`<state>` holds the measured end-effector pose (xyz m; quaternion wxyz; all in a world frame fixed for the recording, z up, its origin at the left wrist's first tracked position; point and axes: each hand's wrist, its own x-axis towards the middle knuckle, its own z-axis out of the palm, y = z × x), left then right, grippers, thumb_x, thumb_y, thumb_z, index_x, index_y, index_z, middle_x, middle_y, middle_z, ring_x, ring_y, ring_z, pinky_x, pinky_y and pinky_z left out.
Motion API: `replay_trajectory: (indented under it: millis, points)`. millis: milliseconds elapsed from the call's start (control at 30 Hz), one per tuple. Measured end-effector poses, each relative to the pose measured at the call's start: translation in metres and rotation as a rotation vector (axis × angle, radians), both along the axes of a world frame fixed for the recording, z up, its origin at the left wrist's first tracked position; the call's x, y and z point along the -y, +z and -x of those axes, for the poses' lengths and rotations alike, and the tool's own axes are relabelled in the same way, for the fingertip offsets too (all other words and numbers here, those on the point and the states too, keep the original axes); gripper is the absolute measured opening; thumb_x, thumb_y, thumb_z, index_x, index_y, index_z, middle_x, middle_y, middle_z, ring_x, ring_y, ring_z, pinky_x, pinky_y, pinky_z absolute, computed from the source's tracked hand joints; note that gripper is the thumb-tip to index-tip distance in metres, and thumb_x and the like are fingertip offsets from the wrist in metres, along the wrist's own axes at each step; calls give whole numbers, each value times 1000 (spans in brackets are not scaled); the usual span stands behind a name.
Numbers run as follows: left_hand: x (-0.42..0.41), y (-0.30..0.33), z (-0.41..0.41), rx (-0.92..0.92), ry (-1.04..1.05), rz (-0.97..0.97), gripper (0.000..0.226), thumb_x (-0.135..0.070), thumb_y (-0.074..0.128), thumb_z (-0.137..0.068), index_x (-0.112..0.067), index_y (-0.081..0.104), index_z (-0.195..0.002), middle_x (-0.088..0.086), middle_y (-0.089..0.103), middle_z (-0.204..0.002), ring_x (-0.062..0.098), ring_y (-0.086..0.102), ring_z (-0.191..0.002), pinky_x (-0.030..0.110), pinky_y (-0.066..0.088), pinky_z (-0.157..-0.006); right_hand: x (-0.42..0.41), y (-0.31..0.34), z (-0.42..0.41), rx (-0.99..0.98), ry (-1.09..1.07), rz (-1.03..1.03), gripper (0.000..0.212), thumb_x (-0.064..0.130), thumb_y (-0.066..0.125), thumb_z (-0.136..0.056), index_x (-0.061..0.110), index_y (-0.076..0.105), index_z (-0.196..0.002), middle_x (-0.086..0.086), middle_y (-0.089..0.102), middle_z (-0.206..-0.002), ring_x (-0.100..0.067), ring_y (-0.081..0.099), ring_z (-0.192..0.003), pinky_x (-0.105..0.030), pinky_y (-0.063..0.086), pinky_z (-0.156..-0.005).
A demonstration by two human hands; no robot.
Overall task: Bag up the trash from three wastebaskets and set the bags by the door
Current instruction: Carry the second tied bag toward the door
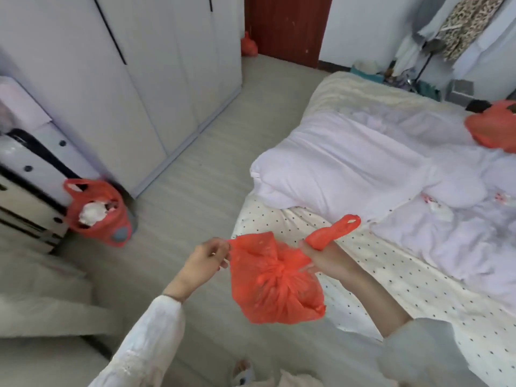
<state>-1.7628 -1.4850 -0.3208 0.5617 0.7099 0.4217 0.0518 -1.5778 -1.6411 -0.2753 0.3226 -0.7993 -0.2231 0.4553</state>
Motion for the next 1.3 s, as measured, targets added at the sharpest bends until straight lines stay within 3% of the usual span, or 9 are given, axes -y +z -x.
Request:
replay_trajectory:
  millis: [133,333,433,633,767,900,1000,1167,1300]
  points:
    - [-77,12,33,64,121,-44,29,-8,38,-95,-19,51,-73,1,55,-67,-6,52,-43,5,40,-47,-96,9,24,-14,60,-45,24,36,49,-92,15,60,-86,-11,72,-94,-24,72,-82,-36,56,-84]
    - [-179,4,45,75,214,-34,27,-11,39,-95,-19,54,-75,0,57,-68,-5,53,-45,7,42,-49,-231,15,24,-139,112,-126,21,28,46,-96,10,56,-94,-6,67,-77,-12,66,-62,-19,54,-63]
    - [-242,-1,38,64,248,-23,27,-11,38,-96,-18,55,-76,1,58,-70,-6,55,-46,6,41,-48,-305,10,12,-255,80,-144,13,26,47,-96,14,47,-100,-1,60,-87,-22,63,-67,-24,52,-66]
    - [-385,11,-18,27,260,-55,27,-16,37,-96,-21,55,-77,-2,60,-72,-1,56,-49,15,40,-54,-455,15,-55,-211,42,-122,22,24,48,-95,11,40,-110,-24,57,-123,-19,63,-54,-25,51,-62]
    - [-473,33,-73,43,208,-70,25,-17,37,-96,-21,55,-78,-2,61,-74,12,55,-61,19,40,-58,-530,22,-111,-194,52,-125,46,28,48,-95,-3,42,-128,-20,56,-128,-28,66,-73,-24,55,-67]
    - [-551,33,-131,48,141,-53,26,-17,37,-96,-21,55,-79,-1,61,-75,13,56,-63,17,42,-58,-602,23,-165,-195,-21,-182,40,29,47,-95,5,50,-126,-19,65,-109,-13,66,-60,-27,56,-71]
    - [-612,22,-178,36,102,-31,26,-15,37,-96,-19,56,-79,0,61,-76,14,56,-65,21,41,-61,-662,19,-209,-205,-101,-185,35,25,48,-95,3,50,-122,-23,65,-108,-27,66,-75,-38,53,-82]
    - [-735,1,-261,81,95,5,24,-10,40,-95,-18,57,-79,2,61,-76,16,56,-65,22,41,-60,-774,6,-294,-132,-158,-174,19,24,51,-94,13,55,-79,-7,62,-71,-7,62,-46,-20,54,-55]
    - [-838,6,-345,98,60,0,25,-10,40,-94,-19,58,-80,2,62,-77,16,57,-66,23,42,-62,-853,10,-361,-88,-234,-131,16,23,53,-93,9,57,-86,-8,61,-71,-4,61,-41,-16,53,-47]
